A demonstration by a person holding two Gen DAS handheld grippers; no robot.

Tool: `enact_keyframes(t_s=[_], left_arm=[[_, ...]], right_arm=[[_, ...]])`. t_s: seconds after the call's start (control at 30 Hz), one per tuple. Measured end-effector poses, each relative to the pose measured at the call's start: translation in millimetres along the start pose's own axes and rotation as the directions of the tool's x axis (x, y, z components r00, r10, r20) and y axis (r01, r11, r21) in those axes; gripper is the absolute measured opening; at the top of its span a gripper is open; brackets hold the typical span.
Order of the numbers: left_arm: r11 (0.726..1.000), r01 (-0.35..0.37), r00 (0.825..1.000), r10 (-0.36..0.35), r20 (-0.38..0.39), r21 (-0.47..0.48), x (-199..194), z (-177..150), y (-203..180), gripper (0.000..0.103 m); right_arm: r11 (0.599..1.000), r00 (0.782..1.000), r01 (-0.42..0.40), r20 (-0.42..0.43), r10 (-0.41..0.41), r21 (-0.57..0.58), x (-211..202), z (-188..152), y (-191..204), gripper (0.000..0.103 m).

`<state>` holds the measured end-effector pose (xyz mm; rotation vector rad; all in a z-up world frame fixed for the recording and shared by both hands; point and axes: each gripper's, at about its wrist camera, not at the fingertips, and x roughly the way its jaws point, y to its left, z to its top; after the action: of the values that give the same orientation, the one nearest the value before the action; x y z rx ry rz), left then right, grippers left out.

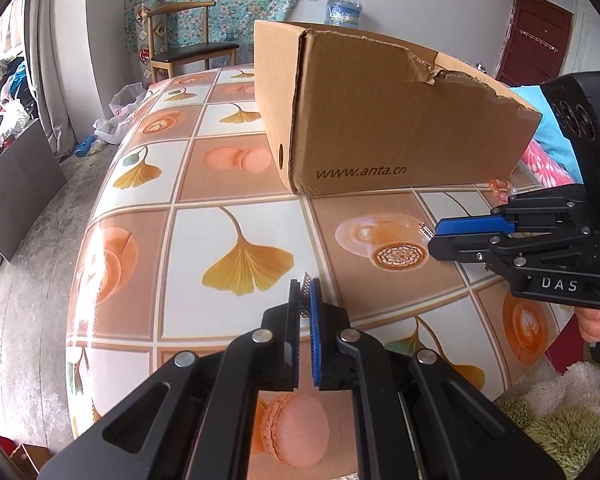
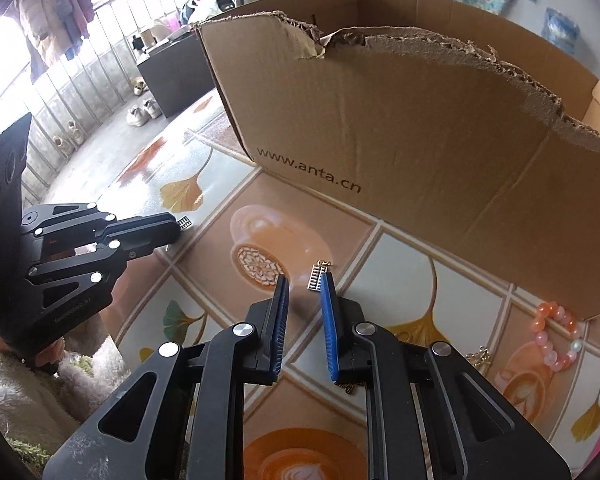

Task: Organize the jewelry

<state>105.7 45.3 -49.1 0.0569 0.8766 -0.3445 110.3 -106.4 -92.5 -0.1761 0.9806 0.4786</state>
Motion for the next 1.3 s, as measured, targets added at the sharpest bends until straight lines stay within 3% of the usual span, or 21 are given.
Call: enact_keyframes(t_s=[0.33,0.47,0.73,1.0,1.1,1.17,1.3], left_arm=[[1.0,0.001,1.0,-0.001,-0.001,0.003,0.3,0.1,0.0,0.004],[1.0,0.0,1.0,0.0,0.0,0.007,0.1,-0.5,0.0,0.004],[1.0,0.007,1.0,-0.007,0.004,0.004,0.0,0.1,-0.3,0.004],[1.0,0.009,1.0,-0.009,0.009,0.002,1.4,0.5,0.2,0.004],[1.0,0.007,1.0,-0.007,0.008,-0.001,1.5,0.4,-0.4,0.004],[1.0,0.004,1.0,-0.004,0.008,-0.002,1.5,0.9,-0.6,0.004],[1.0,0.0,1.0,0.0,0.009,0.001,1.7,0.9,-0.8,0.004]], right_arm=[[0.993,0.992,0.121,0.02,-0.121,-0.012,13.1,4.0,24.5,0.013],[0.993,0.993,0.118,0.018,-0.118,-0.006,16.2,5.1,31.3,0.004],[0.996,0.998,0.056,0.031,-0.058,0.074,9.2,1.6,19.2,0.0],[0.996,0.997,0.041,0.057,-0.045,0.077,-2.3,3.2,14.3,0.0],[0.998,0.998,0.04,0.043,-0.042,0.048,1.5,5.5,17.6,0.005],[0.999,0.998,0.052,0.034,-0.053,0.015,5.8,7.4,24.1,0.015],[0.996,0.996,0.087,0.019,-0.086,-0.028,15.0,7.6,32.4,0.015]])
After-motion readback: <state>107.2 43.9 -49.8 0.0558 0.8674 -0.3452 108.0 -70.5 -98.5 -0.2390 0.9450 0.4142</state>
